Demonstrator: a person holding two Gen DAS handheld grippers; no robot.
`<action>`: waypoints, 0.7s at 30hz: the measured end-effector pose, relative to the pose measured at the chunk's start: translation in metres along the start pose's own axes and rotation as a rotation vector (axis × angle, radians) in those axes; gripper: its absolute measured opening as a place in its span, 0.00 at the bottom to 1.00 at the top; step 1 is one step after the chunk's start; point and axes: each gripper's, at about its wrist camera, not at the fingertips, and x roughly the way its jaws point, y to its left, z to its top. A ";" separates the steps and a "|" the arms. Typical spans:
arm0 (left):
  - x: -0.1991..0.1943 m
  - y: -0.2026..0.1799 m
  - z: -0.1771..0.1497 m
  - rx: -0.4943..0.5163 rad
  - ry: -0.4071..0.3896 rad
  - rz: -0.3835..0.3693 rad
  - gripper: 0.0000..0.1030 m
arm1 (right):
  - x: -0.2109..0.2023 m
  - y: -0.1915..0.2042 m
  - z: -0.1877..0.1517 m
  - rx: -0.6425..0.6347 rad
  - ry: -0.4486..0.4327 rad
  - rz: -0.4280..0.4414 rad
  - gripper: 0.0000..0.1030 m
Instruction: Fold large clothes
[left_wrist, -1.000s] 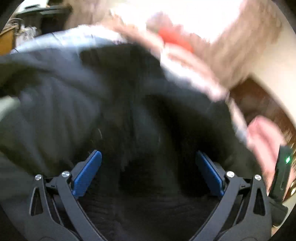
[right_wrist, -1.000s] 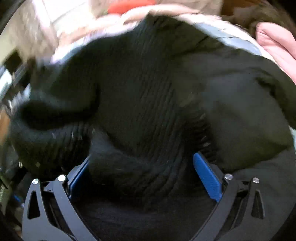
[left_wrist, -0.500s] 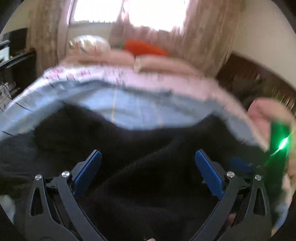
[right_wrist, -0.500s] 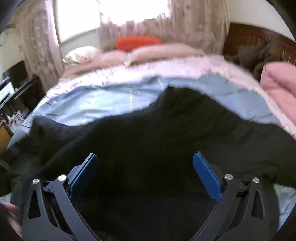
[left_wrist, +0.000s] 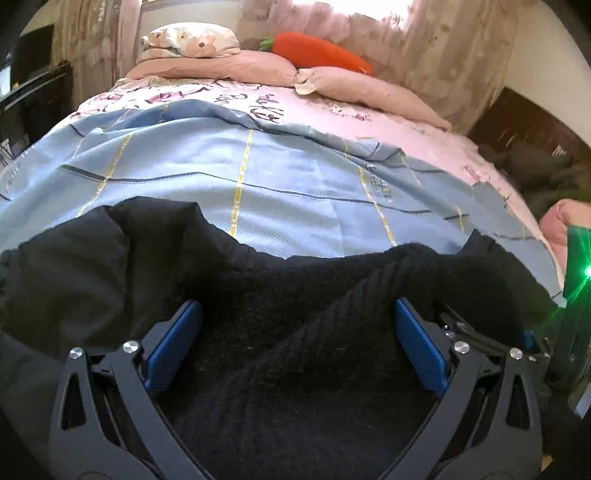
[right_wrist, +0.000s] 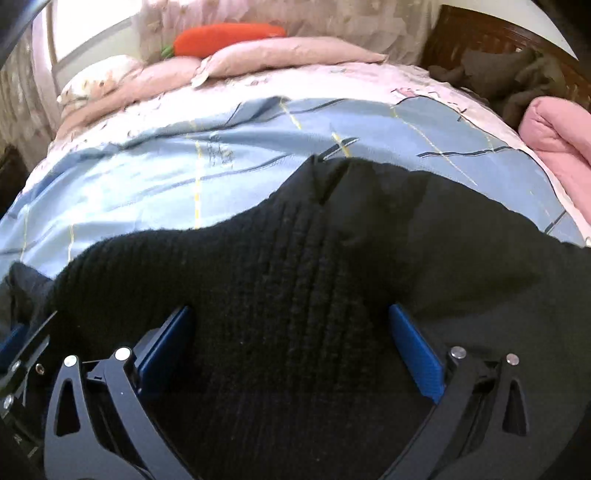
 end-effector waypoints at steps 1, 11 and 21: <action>0.002 0.001 0.001 -0.003 -0.006 -0.005 0.98 | -0.001 0.001 -0.002 -0.005 -0.015 -0.011 0.99; -0.022 -0.004 -0.016 0.025 0.047 0.055 0.98 | -0.014 -0.006 -0.015 -0.006 -0.016 -0.019 0.99; -0.230 0.153 -0.098 -0.335 -0.229 0.298 0.98 | -0.165 -0.055 -0.072 0.130 -0.270 0.108 0.99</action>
